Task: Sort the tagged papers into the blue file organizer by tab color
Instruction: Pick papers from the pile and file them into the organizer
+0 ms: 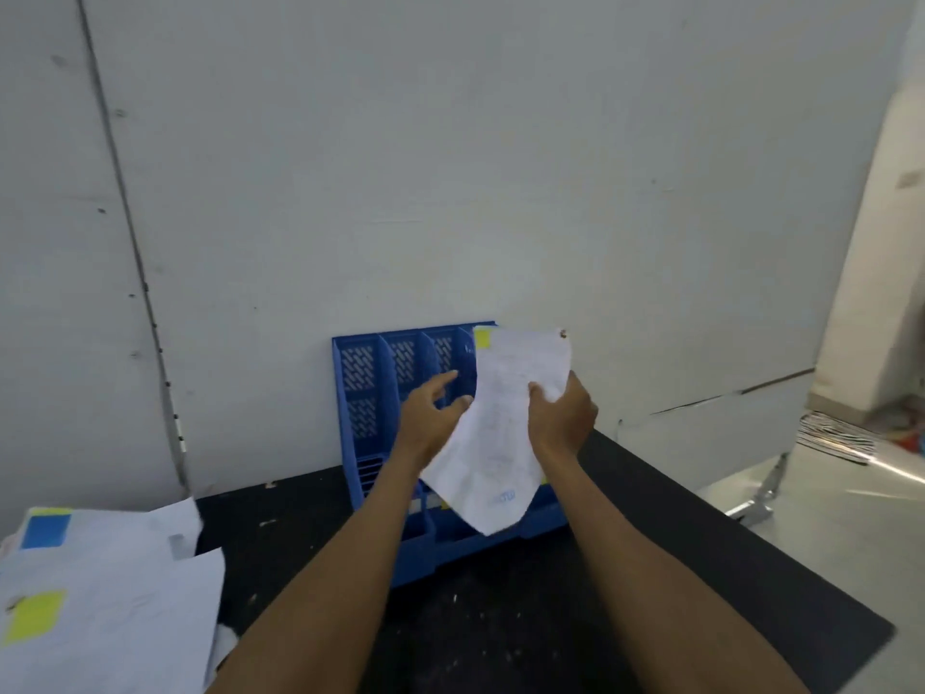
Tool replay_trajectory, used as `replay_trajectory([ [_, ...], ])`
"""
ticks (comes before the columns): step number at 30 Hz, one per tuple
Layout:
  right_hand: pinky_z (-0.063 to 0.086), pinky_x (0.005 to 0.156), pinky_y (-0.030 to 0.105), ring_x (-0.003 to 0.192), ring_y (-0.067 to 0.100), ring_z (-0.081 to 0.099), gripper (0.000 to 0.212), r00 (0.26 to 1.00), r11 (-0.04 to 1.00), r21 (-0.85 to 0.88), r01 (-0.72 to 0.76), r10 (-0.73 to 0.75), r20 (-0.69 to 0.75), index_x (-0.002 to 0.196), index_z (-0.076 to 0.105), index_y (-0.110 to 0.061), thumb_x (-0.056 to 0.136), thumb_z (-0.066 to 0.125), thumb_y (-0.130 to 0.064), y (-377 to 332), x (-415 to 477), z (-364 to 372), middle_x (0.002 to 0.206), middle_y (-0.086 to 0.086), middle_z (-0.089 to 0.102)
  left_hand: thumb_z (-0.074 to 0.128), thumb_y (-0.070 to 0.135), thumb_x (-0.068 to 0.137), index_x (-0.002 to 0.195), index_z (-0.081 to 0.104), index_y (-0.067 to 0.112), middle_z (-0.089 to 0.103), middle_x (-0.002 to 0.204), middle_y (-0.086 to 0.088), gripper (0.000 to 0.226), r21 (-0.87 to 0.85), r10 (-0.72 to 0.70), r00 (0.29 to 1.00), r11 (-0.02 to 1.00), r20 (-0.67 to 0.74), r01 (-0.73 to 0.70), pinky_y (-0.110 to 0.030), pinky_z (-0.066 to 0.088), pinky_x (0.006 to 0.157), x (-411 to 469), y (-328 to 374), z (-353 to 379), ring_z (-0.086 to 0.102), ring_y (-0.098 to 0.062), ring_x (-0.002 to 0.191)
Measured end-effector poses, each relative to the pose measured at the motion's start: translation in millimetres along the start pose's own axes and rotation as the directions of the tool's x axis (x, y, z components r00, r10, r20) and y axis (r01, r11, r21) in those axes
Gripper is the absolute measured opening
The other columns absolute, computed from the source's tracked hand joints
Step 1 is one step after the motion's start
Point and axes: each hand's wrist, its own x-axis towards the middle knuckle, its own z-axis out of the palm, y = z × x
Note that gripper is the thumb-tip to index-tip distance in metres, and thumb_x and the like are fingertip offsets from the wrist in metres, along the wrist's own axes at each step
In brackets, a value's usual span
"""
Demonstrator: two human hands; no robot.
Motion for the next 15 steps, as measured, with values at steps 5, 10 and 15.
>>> replay_trajectory([
  [5,0.044,0.063,0.024,0.078,0.025,0.065,0.017,0.905,0.941,-0.168,0.293,-0.330,-0.268,0.102,0.065,-0.005,0.092,0.062,-0.018,6,39,5,0.092,0.009,0.068,0.052,0.055,0.093,0.145,0.043,0.025,0.038,0.152,-0.001,0.061,-0.099,-0.080,0.961,0.989,0.264,0.110,-0.040,0.036,0.108,23,10,78,0.039,-0.023,0.137],
  [10,0.046,0.072,0.020,0.086,0.019,0.064,0.023,0.824,0.842,-0.177,0.510,-0.537,-0.179,0.111,0.062,-0.002,0.097,0.055,-0.019,23,52,22,0.099,0.010,0.066,0.028,0.041,0.105,0.139,0.042,0.024,0.048,0.138,0.007,0.040,-0.251,-0.149,0.924,0.936,0.352,0.247,-0.039,0.040,0.106,39,13,117,0.048,-0.012,0.124],
  [15,0.039,0.061,0.025,0.077,0.023,0.063,0.027,0.925,0.903,-0.201,0.380,-0.368,0.097,0.098,0.056,-0.008,0.102,0.040,-0.030,56,55,38,0.082,0.007,0.064,0.026,0.053,0.102,0.106,0.057,0.032,0.059,0.103,0.012,0.038,-0.350,-0.189,0.922,0.884,0.338,0.310,-0.030,0.045,0.089,55,-6,124,0.055,-0.001,0.094],
])
